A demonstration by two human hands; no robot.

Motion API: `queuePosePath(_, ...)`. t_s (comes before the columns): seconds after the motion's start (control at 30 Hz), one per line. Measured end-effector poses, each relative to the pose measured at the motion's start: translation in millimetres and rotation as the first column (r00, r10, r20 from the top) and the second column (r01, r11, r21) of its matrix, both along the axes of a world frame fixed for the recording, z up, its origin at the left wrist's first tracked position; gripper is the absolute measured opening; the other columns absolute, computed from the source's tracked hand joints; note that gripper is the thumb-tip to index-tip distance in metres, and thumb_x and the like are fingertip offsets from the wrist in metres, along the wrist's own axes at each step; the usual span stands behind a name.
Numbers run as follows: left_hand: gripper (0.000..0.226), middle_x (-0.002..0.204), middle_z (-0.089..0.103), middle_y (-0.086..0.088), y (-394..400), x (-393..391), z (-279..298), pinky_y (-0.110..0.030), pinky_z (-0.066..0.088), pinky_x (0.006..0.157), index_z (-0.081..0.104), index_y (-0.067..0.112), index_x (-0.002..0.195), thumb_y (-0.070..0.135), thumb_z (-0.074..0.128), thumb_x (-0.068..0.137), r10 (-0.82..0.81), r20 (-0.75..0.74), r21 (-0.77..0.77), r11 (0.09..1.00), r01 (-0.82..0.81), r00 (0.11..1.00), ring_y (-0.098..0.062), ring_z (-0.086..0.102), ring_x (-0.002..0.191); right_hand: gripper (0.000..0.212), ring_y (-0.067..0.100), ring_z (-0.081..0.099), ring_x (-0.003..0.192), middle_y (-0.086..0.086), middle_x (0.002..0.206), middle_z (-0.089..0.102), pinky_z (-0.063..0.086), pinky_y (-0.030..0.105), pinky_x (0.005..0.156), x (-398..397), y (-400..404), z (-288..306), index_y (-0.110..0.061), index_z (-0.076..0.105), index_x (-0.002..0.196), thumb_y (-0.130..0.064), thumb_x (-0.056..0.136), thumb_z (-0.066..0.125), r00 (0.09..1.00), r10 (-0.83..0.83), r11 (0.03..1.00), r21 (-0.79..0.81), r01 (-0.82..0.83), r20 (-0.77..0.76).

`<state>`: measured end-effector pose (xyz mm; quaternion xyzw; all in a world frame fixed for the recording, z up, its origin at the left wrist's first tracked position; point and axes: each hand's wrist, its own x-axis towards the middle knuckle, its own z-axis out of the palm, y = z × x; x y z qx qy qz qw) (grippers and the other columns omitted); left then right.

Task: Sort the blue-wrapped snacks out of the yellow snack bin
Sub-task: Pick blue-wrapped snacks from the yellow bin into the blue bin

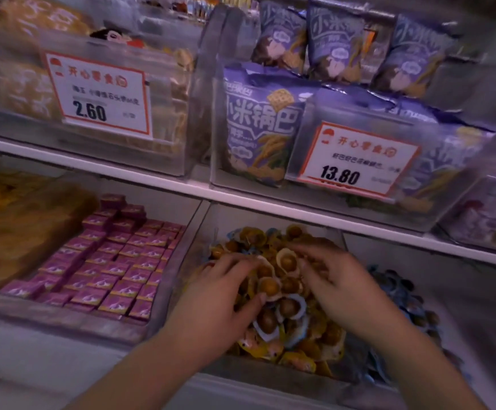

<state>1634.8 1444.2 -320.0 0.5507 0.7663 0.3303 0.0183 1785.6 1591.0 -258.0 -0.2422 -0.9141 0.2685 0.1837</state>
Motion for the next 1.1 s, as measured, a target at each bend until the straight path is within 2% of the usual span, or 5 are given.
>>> queuePosePath(0.17, 0.064, 0.138, 0.046, 0.025, 3.3, 9.3, 4.5, -0.031, 0.039, 0.104, 0.047, 0.045, 0.136, 0.077, 0.042, 0.081, -0.193, -0.084, -0.142, 0.973, 0.18, 0.978, -0.009, 0.05, 0.123, 0.031, -0.002, 0.052, 0.107, -0.024, 0.114, 0.059, 0.044, 0.014, 0.091, 21.8, -4.4, 19.5, -0.039, 0.063, 0.121, -0.043, 0.091, 0.057, 0.986, 0.06, 0.962, 0.255, -0.098, 0.154)
queuePosePath(0.37, 0.061, 0.143, 0.045, 0.02, 8.0, 2.1, 1.5, -0.035, 0.037, 0.107, 0.052, 0.041, 0.134, 0.067, 0.047, 0.079, -0.192, -0.166, -0.245, 0.958, 0.148, 0.967, -0.011, 0.05, 0.126, 0.093, 0.009, 0.027, 0.132, -0.019, 0.145, 0.027, 0.034, 0.034, 0.11, 27.0, -17.7, -14.3, -0.041, 0.018, 0.151, -0.074, 0.074, 0.061, 0.848, 0.166, 0.931, 0.204, -0.304, 0.504)
queuePosePath(0.57, 0.042, 0.112, 0.069, 0.016, 6.3, -9.2, 6.7, -0.042, 0.049, 0.092, 0.072, 0.034, 0.11, 0.057, 0.066, 0.076, -0.054, -0.089, -0.051, 0.997, 0.049, 0.995, -0.011, 0.065, 0.103, 0.031, 0.016, 0.046, 0.115, -0.01, 0.115, 0.051, 0.047, 0.038, 0.092, 23.9, -16.5, -21.0, -0.036, 0.052, 0.119, -0.045, 0.09, 0.057, 0.945, 0.138, 0.923, 0.307, -0.232, 0.297)
queuePosePath(0.87, 0.03, 0.105, 0.054, 0.016, -4.5, -3.7, 9.4, -0.001, 0.035, 0.081, 0.064, 0.032, 0.119, 0.021, 0.064, 0.092, 0.094, 0.044, 0.247, 0.964, -0.102, 0.995, 0.008, 0.054, 0.098, 0.036, 0.018, 0.048, 0.112, -0.008, 0.115, 0.061, 0.045, 0.038, 0.093, 8.9, -23.7, -21.8, -0.034, 0.056, 0.127, -0.042, 0.092, 0.054, 0.944, 0.12, 0.92, 0.324, -0.222, 0.306)
queuePosePath(1.1, 0.024, 0.099, 0.049, 0.011, 11.7, -7.2, 8.5, -0.017, 0.044, 0.083, 0.069, 0.029, 0.104, 0.011, 0.06, 0.092, 0.165, 0.106, 0.16, 0.97, -0.18, 0.981, -0.003, 0.056, 0.09, 0.024, 0.012, 0.052, 0.1, -0.01, 0.1, 0.063, 0.049, 0.036, 0.086, 7.6, -26.4, -14.9, -0.03, 0.063, 0.105, -0.045, 0.09, 0.052, 0.983, 0.122, 0.937, 0.312, -0.159, 0.135)
